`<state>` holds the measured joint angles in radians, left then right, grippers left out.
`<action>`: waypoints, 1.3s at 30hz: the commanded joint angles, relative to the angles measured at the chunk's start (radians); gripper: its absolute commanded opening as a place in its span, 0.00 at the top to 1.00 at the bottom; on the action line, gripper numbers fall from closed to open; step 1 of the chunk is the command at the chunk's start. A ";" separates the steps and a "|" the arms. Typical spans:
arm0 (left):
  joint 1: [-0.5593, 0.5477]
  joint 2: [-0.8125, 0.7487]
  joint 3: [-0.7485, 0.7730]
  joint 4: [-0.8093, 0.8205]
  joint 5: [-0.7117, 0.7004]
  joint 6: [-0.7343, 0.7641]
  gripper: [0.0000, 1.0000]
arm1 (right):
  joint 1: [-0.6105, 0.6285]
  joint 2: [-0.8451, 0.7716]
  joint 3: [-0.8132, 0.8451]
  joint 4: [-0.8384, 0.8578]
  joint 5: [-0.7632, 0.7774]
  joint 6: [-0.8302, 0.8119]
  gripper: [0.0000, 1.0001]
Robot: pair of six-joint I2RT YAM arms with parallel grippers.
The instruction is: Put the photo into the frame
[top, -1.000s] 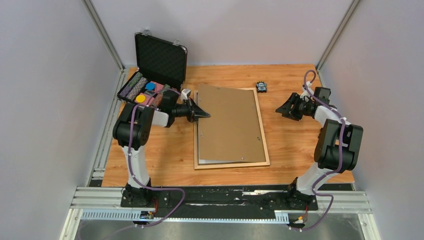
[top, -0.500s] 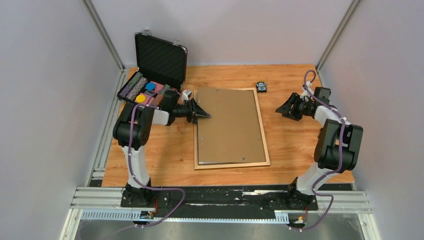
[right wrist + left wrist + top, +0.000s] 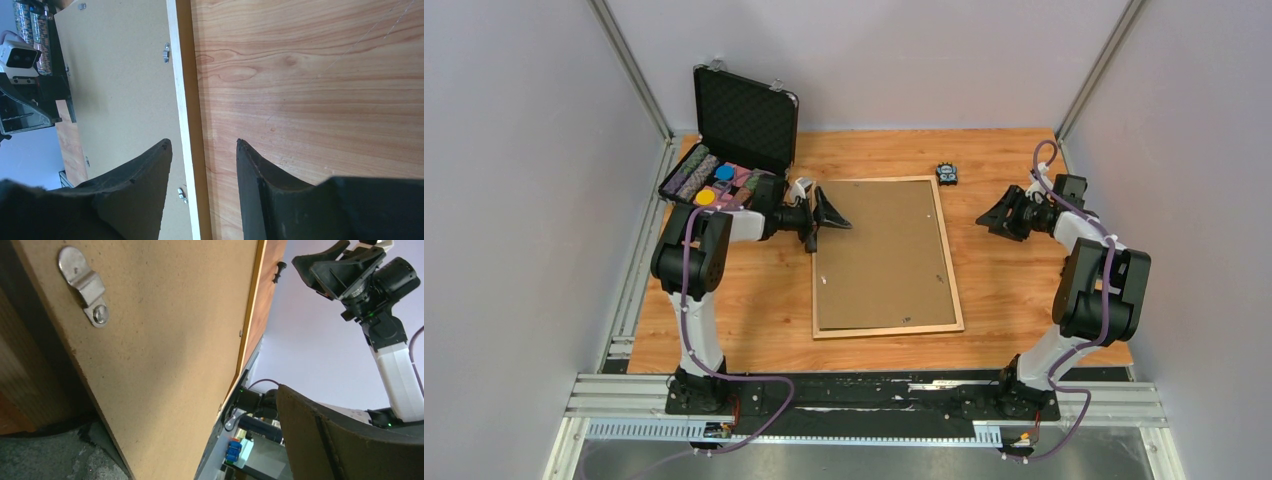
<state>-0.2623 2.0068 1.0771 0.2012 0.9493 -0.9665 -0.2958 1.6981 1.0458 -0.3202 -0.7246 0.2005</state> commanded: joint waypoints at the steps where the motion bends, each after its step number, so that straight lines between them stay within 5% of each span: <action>1: -0.003 -0.033 0.052 -0.109 -0.020 0.083 0.00 | -0.008 -0.016 -0.003 0.038 -0.026 -0.010 0.51; 16: -0.027 -0.089 0.129 -0.367 -0.133 0.244 0.00 | -0.016 -0.013 -0.004 0.038 -0.029 -0.007 0.51; 39: -0.066 -0.169 0.165 -0.513 -0.274 0.361 0.00 | -0.020 -0.008 -0.004 0.038 -0.029 -0.006 0.51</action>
<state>-0.3031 1.8908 1.1923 -0.2852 0.6964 -0.6491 -0.3092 1.6981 1.0443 -0.3164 -0.7345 0.2005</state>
